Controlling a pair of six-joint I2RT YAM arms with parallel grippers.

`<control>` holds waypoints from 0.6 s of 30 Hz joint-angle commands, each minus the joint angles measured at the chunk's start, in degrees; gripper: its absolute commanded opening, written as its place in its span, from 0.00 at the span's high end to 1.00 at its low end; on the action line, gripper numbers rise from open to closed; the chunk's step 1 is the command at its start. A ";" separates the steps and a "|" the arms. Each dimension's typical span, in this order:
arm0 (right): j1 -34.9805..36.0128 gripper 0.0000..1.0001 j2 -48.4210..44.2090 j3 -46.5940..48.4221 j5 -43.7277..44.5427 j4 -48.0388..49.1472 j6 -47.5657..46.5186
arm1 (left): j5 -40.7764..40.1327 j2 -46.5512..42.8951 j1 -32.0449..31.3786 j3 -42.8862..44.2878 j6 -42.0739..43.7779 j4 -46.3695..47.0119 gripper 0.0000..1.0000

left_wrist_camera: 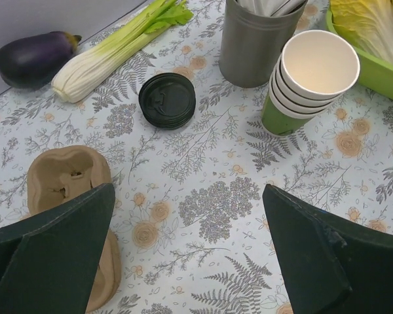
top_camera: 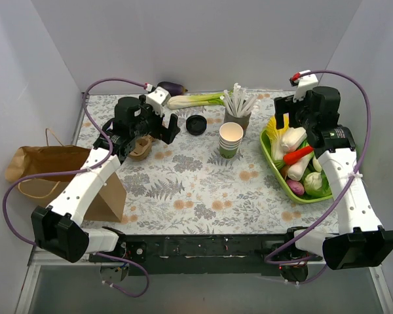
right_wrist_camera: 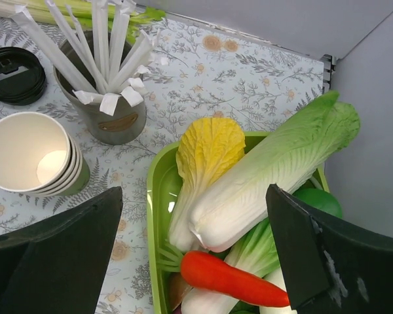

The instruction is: Pack the takeout coffee

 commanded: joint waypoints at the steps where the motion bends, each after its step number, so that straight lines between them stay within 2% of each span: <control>1: -0.04 0.02 -0.13 2.43 -0.42 2.59 -1.05 | 2.98 -0.59 0.11 3.82 1.40 -1.91 0.02; 6: -0.04 0.03 0.92 5.86 -18.68 -3.63 -16.22 | 10.28 0.38 0.03 6.73 0.43 -6.04 0.02; 8: -0.04 0.05 2.06 6.65 -24.65 -5.49 -18.45 | 13.26 1.08 0.11 8.31 0.69 -9.29 0.02; 9: 0.22 0.11 2.94 7.52 -25.55 -8.63 -19.41 | 13.80 1.34 0.11 8.75 0.51 -10.34 0.02; 11: 0.49 0.16 6.36 10.77 -26.96 -11.55 -20.65 | 14.94 1.61 0.03 8.93 0.51 -12.98 0.02; 12: 0.83 0.24 7.68 12.09 -27.84 -13.04 -21.35 | 14.95 1.44 0.11 8.67 0.51 -13.51 0.02; 14: 1.71 0.33 11.81 16.22 -30.38 -19.54 -25.83 | 14.86 0.65 0.03 7.00 0.51 -13.61 0.02; 18: 5.58 0.48 20.60 21.41 -33.99 -29.30 -32.16 | 10.48 0.64 0.03 7.78 0.69 -12.38 0.02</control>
